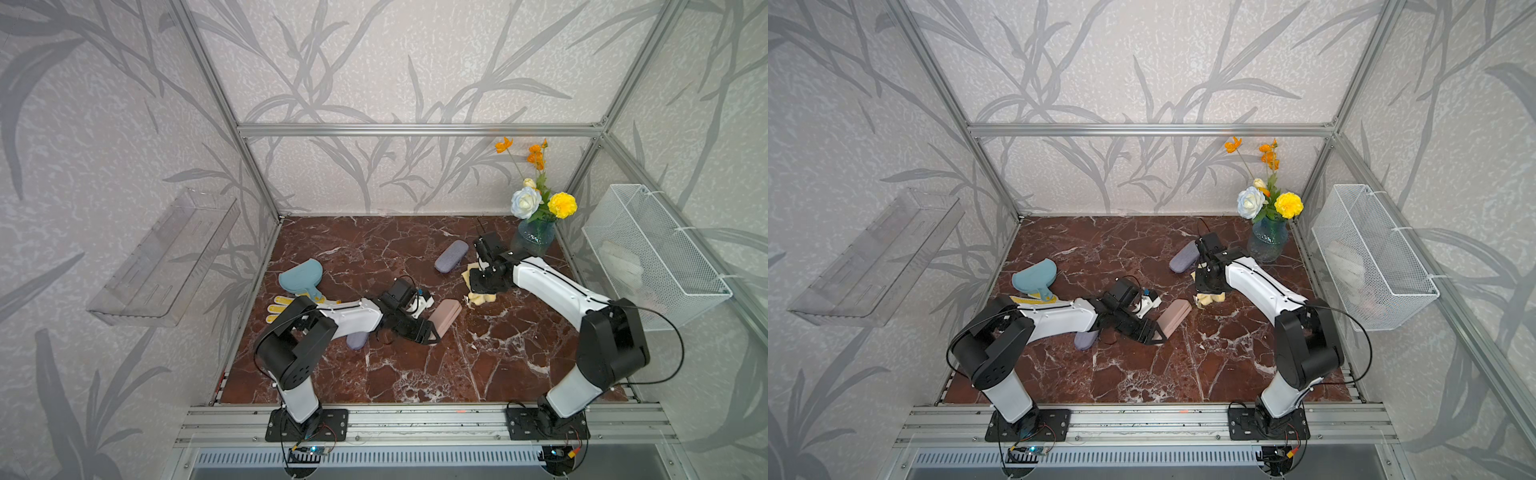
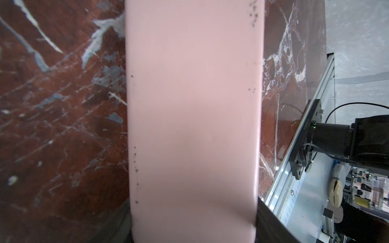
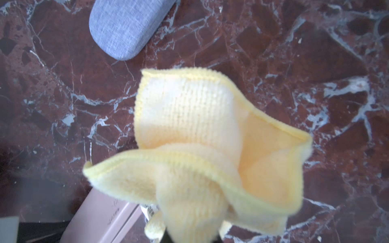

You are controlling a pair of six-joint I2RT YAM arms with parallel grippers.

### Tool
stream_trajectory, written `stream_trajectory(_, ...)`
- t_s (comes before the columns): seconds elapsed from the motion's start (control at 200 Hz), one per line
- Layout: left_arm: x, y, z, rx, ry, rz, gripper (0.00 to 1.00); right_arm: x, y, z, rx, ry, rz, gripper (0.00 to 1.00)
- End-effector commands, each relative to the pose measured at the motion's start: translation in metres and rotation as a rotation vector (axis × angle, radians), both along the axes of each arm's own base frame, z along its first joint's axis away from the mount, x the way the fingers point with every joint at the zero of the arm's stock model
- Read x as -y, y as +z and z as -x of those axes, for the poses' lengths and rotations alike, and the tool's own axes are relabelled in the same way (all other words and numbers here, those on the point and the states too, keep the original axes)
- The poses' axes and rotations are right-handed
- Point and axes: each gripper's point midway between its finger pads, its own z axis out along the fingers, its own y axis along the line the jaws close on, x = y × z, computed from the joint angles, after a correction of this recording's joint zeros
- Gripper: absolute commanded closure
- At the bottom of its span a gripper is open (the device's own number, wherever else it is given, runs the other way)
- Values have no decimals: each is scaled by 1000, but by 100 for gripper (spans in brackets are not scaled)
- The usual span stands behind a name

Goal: Wipe the eyeglass case
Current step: Place the eyeglass case at the center of the board, then adjust the eyeglass case at the center of the board.

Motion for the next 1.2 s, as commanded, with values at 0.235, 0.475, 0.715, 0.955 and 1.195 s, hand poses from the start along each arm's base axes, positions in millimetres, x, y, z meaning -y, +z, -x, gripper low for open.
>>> stream_trajectory(0.235,-9,-34,24,-64,-16,-362,30,-5,-41,41,-213,-92,-71,100)
stream_trajectory(0.475,11,-19,20,-48,-23,-264,11,-27,-59,11,-225,-87,-117,100)
stream_trajectory(0.715,13,13,15,17,-18,-190,10,-65,-60,-12,-211,-21,-165,100)
stream_trajectory(0.955,-60,48,-18,318,21,-469,5,-141,-49,-11,-214,175,-208,100)
stream_trajectory(1.195,-95,62,-50,397,225,-450,0,-153,-11,5,-193,314,-200,100)
